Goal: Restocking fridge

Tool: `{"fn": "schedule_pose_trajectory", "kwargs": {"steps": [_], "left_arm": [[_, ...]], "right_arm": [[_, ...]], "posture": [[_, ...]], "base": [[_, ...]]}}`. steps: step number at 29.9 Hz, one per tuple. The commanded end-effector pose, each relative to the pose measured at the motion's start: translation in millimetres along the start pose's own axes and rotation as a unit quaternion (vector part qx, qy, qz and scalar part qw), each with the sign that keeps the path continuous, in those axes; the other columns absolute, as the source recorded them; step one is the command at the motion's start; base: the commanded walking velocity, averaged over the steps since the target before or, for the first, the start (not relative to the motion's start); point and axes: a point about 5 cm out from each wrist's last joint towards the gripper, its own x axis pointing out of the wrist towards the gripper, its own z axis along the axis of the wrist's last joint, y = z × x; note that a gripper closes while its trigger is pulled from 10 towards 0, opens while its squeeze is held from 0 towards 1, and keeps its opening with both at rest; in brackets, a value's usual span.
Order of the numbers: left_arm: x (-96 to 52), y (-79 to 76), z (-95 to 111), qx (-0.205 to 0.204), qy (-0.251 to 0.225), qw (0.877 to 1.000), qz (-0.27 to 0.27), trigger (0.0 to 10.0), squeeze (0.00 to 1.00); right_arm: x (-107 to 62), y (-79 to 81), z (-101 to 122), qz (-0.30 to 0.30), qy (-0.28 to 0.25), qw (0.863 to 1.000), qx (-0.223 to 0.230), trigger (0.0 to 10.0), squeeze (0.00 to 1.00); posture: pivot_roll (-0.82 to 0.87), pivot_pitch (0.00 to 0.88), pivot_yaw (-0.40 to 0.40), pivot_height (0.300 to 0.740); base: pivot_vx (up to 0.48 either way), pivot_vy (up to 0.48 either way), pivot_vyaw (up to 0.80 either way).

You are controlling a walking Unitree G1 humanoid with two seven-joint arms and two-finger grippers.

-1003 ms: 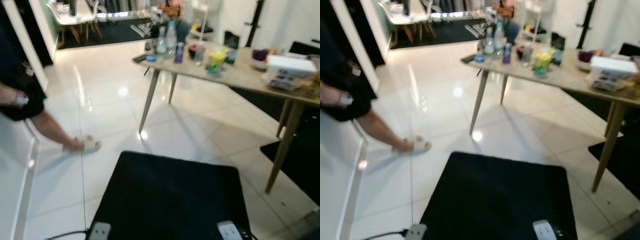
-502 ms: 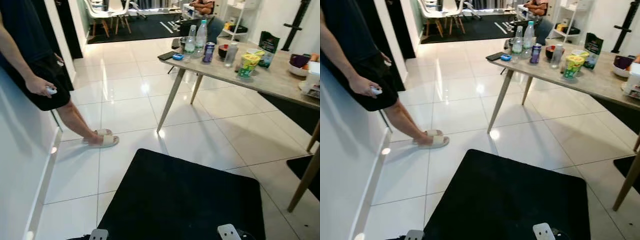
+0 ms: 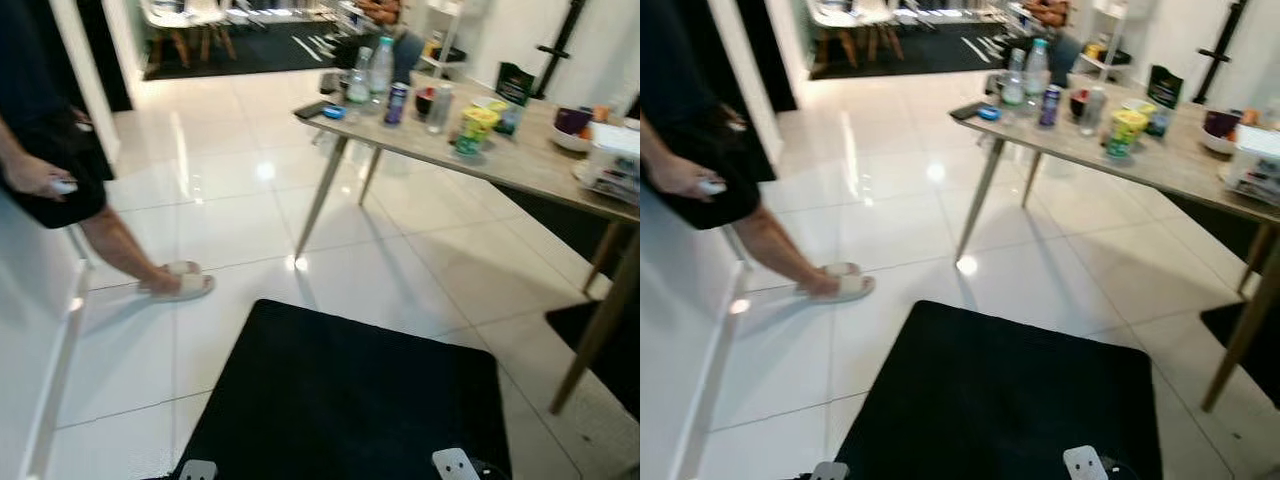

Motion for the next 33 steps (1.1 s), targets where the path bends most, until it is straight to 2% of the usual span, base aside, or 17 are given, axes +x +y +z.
{"fn": "schedule_pose_trajectory", "kwargs": {"steps": [1,17,27,33], "left_arm": [[-0.6,-3.2,-8.3,0.0,0.015,1.0,-0.005,10.0,0.0],[-0.2,-3.8,-7.7,0.001,0.014,1.0,-0.005,10.0,0.0],[-0.6,-3.1,-8.5,0.002,0.016,1.0,-0.004,10.0,0.0],[-0.5,-2.7,-7.6,0.003,0.015,1.0,-0.004,10.0,0.0]], "right_arm": [[0.2,1.4,-0.3,0.001,0.001,1.0,-0.004,10.0,0.0],[0.6,0.9,1.8,-0.005,-0.001,1.0,0.014,10.0,0.0],[0.8,1.5,1.6,-0.005,0.001,1.0,0.02,10.0,0.0],[0.9,2.0,1.8,-0.005,0.0,1.0,0.021,10.0,0.0]], "posture": [[-0.01,0.056,-0.005,0.74],[-0.01,0.052,-0.009,0.74],[0.0,0.05,-0.008,0.74],[0.0,0.051,-0.007,0.74]], "base": [[0.352,0.0,0.0],[0.349,0.0,0.0],[0.349,0.0,-0.79],[0.347,0.0,0.0]]}}
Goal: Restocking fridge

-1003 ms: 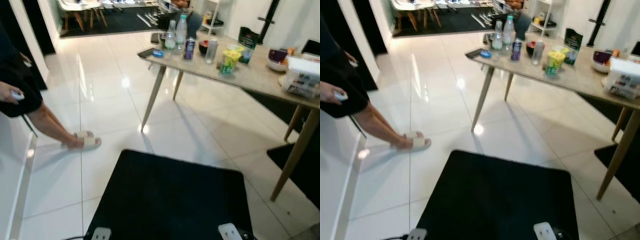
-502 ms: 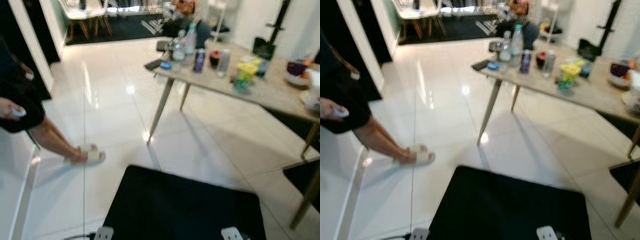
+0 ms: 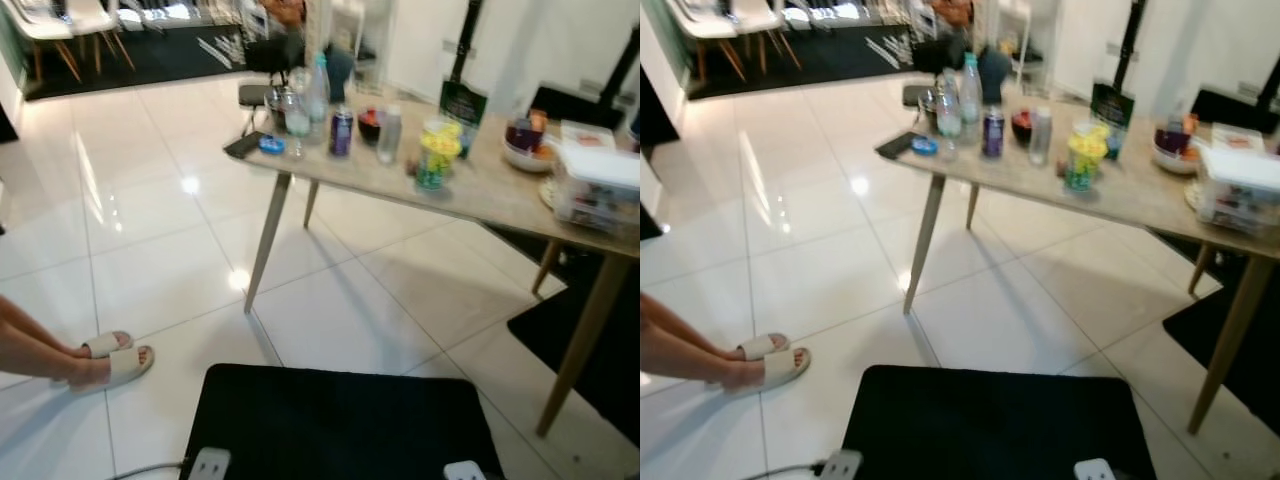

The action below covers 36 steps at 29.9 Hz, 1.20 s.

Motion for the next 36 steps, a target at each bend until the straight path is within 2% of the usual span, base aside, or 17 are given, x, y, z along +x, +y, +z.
{"fn": "schedule_pose_trajectory", "kwargs": {"steps": [1,12,36], "left_arm": [[-4.8,4.8,-16.4,-0.008,0.03,0.999,0.009,10.0,0.0],[-5.2,4.7,-17.8,-0.006,0.033,0.999,0.009,10.0,0.0],[-5.5,5.9,-18.4,-0.001,0.036,0.999,0.015,10.0,0.0]], "right_arm": [[1.2,10.0,-2.5,0.012,0.003,1.0,0.009,10.0,0.0],[1.3,10.9,-2.7,0.012,0.004,1.0,0.009,10.0,0.0],[1.4,11.2,-2.3,0.012,0.004,1.0,0.009,10.0,0.0]], "posture": [[0.0,0.051,-0.007,0.74],[0.0,0.05,-0.004,0.74],[0.0,0.05,-0.005,0.74]], "base": [[0.349,0.0,0.0],[0.348,0.0,-0.07],[0.327,0.0,-0.79]]}}
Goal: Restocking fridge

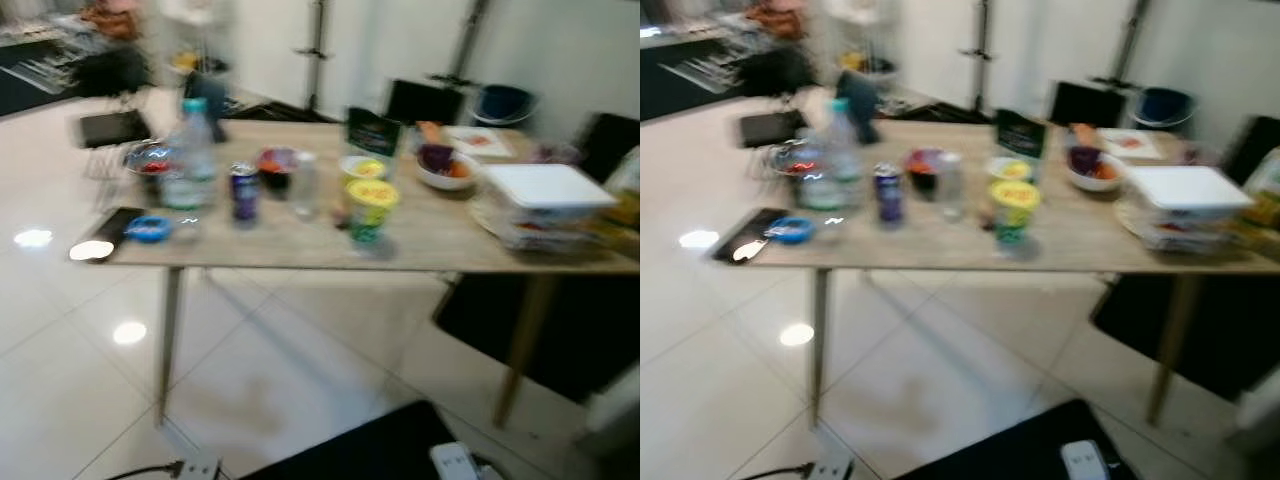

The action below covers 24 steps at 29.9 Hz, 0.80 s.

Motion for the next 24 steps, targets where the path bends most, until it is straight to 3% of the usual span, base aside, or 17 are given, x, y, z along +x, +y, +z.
{"fn": "schedule_pose_trajectory", "kwargs": {"steps": [1,21,24], "left_arm": [[-0.8,-3.4,-10.7,-0.001,0.022,1.0,-0.001,10.0,0.0],[-0.7,-2.4,-9.7,-0.004,0.018,1.0,0.008,10.0,0.0],[-0.6,-2.1,-9.2,-0.005,0.018,1.0,0.008,10.0,0.0]], "right_arm": [[-1.2,-9.7,3.6,-0.014,-0.005,1.0,0.001,10.0,0.0],[-0.9,-7.9,3.3,-0.012,-0.004,1.0,0.001,10.0,0.0],[-0.8,-7.5,3.4,-0.012,-0.003,1.0,0.001,10.0,0.0]], "posture": [[0.0,0.048,-0.007,0.74],[0.0,0.048,-0.004,0.74],[0.0,0.048,-0.004,0.74]], "base": [[0.0,0.0,-0.43],[0.0,0.0,0.0],[0.0,0.0,-0.79]]}}
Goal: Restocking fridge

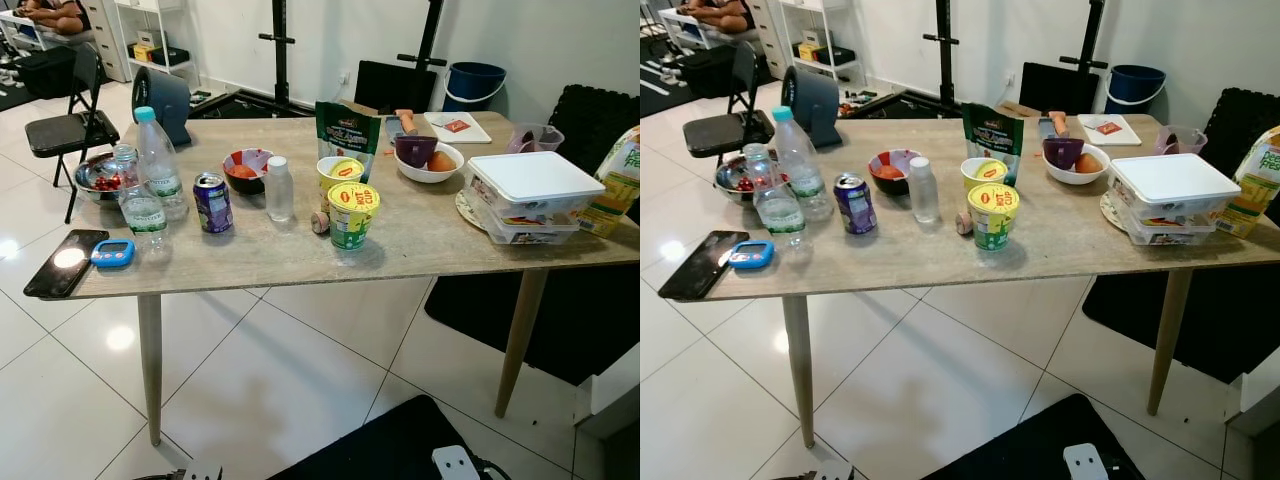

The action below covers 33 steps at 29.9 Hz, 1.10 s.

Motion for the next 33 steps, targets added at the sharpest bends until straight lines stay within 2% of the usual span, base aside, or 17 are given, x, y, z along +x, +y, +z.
{"fn": "schedule_pose_trajectory", "kwargs": {"steps": [1,10,14,19,24,33], "left_arm": [[-0.5,-0.9,-4.8,0.0,0.01,1.0,-0.001,10.0,0.0],[-0.5,-0.8,-4.9,-0.001,0.01,1.0,-0.001,10.0,0.0],[-0.5,-1.6,-4.1,-0.003,0.008,1.0,-0.011,10.0,0.0],[-1.1,1.5,-4.1,-0.001,0.012,1.0,-0.004,10.0,0.0],[-1.8,5.8,-3.4,-0.004,0.008,1.0,0.019,10.0,0.0],[-1.4,4.7,-2.9,-0.003,0.007,1.0,0.017,10.0,0.0]], "right_arm": [[-1.0,-0.1,-7.5,-0.002,0.011,1.0,0.007,10.0,0.0],[-1.0,0.0,-7.4,-0.002,0.011,1.0,0.007,10.0,0.0],[-0.7,0.7,-6.5,-0.001,0.008,1.0,0.007,10.0,0.0],[-0.8,1.3,-7.2,0.0,0.009,1.0,0.007,10.0,0.0],[-0.8,1.5,-7.5,0.0,0.01,1.0,0.007,10.0,0.0],[-0.5,2.7,-7.0,0.002,0.009,1.0,0.007,10.0,0.0]], "posture": [[0.0,0.048,-0.004,0.74],[0.0,0.048,-0.004,0.74],[0.0,0.045,-0.003,0.74],[0.0,0.047,-0.002,0.74],[0.0,0.045,-0.001,0.74],[0.0,0.044,-0.001,0.74]], "base": [[0.0,0.0,-0.79],[0.0,0.0,-0.79],[0.0,0.0,0.0],[0.0,-0.465,0.0],[0.0,0.0,0.0],[0.0,0.0,0.0]]}}
